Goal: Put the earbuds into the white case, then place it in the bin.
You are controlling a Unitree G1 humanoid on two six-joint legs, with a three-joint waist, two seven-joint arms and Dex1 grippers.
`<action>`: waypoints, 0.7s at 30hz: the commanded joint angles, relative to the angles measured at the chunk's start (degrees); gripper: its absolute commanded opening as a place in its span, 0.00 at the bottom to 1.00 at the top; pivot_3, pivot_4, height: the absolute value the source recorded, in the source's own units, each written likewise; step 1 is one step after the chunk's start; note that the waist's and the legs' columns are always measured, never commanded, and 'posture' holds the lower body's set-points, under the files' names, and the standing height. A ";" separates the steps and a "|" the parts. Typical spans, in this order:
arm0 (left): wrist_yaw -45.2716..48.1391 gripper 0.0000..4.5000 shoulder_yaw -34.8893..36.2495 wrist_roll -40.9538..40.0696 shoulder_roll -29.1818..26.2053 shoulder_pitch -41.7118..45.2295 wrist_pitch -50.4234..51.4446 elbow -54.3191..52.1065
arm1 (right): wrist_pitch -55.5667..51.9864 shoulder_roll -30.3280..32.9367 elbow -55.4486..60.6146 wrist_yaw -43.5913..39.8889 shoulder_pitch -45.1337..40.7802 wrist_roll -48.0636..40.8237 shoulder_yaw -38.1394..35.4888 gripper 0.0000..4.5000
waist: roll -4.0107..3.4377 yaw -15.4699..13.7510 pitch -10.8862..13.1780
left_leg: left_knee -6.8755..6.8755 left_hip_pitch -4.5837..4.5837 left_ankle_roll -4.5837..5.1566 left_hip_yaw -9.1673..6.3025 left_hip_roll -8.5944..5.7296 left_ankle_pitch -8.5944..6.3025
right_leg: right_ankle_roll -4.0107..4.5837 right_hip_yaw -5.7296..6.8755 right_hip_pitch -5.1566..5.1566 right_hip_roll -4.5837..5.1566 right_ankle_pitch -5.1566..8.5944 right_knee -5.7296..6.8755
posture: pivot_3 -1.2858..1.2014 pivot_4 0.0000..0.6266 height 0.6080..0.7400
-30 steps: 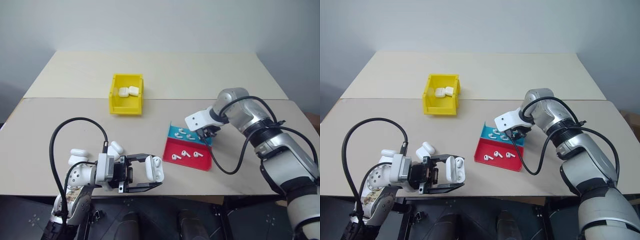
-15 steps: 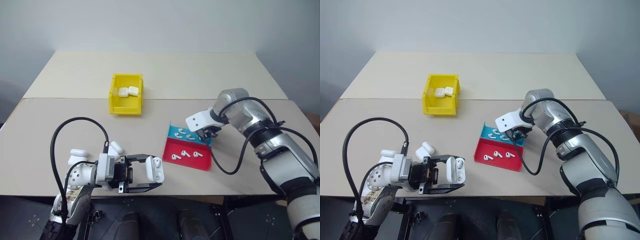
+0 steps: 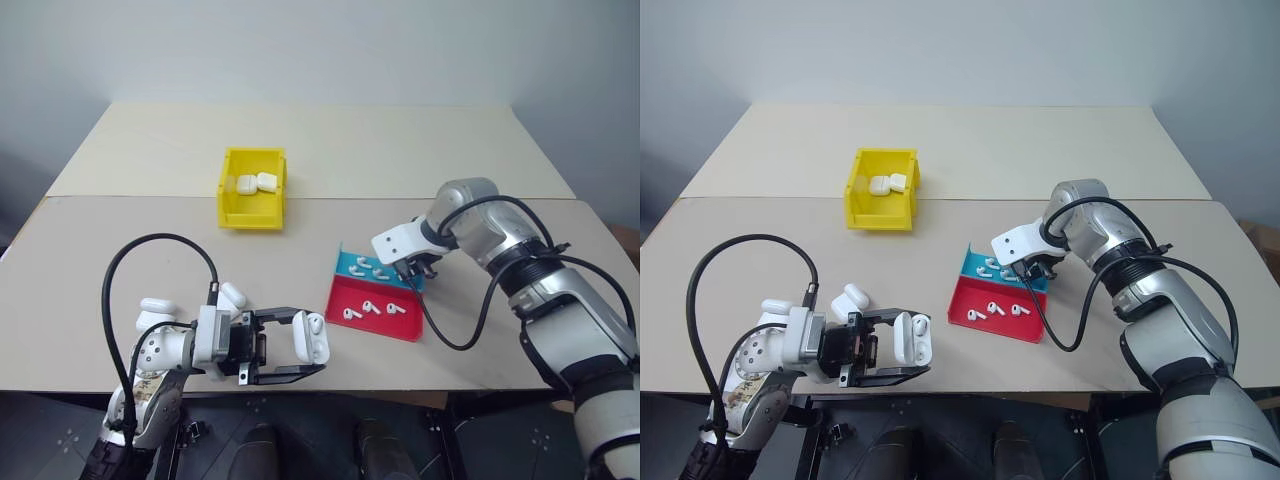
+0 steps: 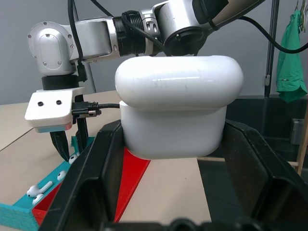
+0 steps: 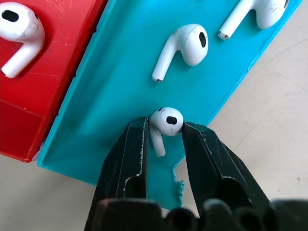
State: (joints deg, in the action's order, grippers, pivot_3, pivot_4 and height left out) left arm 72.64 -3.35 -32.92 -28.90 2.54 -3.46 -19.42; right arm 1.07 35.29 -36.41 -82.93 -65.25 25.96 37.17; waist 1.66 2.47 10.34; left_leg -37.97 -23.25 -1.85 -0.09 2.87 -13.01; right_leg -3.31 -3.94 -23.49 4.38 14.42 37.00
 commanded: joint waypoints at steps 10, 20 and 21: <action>0.08 0.61 -0.35 -0.13 0.12 1.21 -1.17 -0.49 | 0.21 0.57 2.31 0.04 0.85 0.50 -1.97 0.32 | 0.00 0.03 0.00 | 0.00 0.06 0.00 0.00 0.00 0.00 | 0.00 0.00 0.05 0.00 0.00 0.00 | 0.52 0.24 1.00; 0.14 0.61 -0.26 -0.12 0.14 1.38 -1.25 -0.16 | -0.20 0.08 2.25 0.44 1.05 0.53 -2.54 0.15 | 0.00 0.02 0.00 | 0.00 0.06 0.00 0.00 0.00 0.00 | 0.00 0.00 0.06 0.00 0.00 0.00 | 0.52 0.24 1.00; 0.14 0.61 -0.25 -0.12 0.13 1.35 -1.27 -0.19 | -0.19 0.04 2.23 0.44 1.05 0.56 -2.58 0.15 | 0.00 0.03 0.00 | 0.00 0.06 0.00 0.00 0.00 0.00 | 0.00 0.00 0.06 0.00 0.00 0.00 | 0.52 0.24 1.00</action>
State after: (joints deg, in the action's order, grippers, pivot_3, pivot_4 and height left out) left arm 72.72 -3.59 -32.82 -28.84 3.64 -3.56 -19.20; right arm 1.05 35.31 -35.28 -82.41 -64.22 26.33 35.70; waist 1.66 2.50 10.34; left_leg -37.97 -23.20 -1.85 -0.09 2.88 -13.01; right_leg -3.31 -3.94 -23.43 4.38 14.42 37.00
